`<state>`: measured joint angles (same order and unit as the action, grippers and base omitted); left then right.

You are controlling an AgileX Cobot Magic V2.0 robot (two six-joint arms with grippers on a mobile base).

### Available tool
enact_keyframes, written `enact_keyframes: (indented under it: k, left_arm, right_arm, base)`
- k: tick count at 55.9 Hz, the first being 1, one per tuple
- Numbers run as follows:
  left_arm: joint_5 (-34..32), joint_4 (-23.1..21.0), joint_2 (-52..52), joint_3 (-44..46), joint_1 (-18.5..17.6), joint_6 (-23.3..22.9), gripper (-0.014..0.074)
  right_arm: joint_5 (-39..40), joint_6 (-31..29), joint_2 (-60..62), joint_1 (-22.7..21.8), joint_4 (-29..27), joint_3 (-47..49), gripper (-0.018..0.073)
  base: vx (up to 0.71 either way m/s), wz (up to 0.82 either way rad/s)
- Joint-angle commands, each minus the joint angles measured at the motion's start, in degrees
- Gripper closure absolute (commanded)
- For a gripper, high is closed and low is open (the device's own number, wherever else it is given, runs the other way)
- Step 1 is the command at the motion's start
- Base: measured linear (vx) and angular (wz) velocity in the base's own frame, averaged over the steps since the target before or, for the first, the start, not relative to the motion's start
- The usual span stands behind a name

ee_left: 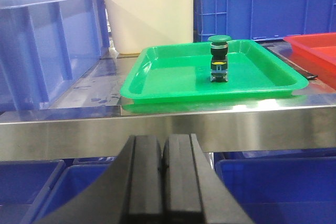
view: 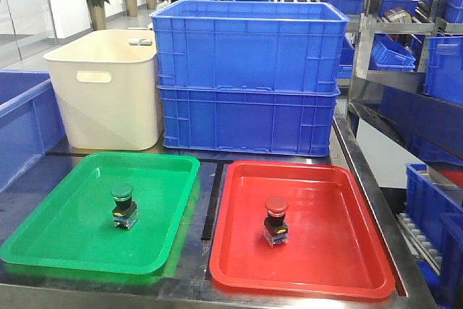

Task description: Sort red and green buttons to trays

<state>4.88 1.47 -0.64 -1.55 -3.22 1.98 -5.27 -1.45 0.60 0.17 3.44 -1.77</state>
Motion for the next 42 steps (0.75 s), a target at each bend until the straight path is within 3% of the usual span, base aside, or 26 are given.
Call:
enact_keyframes:
  k: [1, 42]
  left_arm:
    - [-4.35, 0.01, -0.09, 1.17, 0.04, -0.02, 0.0604]
    - [-4.35, 0.01, -0.09, 1.17, 0.04, -0.02, 0.0604]
  right_arm:
    - [4.91, -0.66, 0.67, -0.28, 0.18, -0.75, 0.0573]
    - [4.74, -0.66, 0.67, -0.28, 0.18, -0.75, 0.0573]
  base:
    - [0.00, 0.00]
    - [0.00, 0.00]
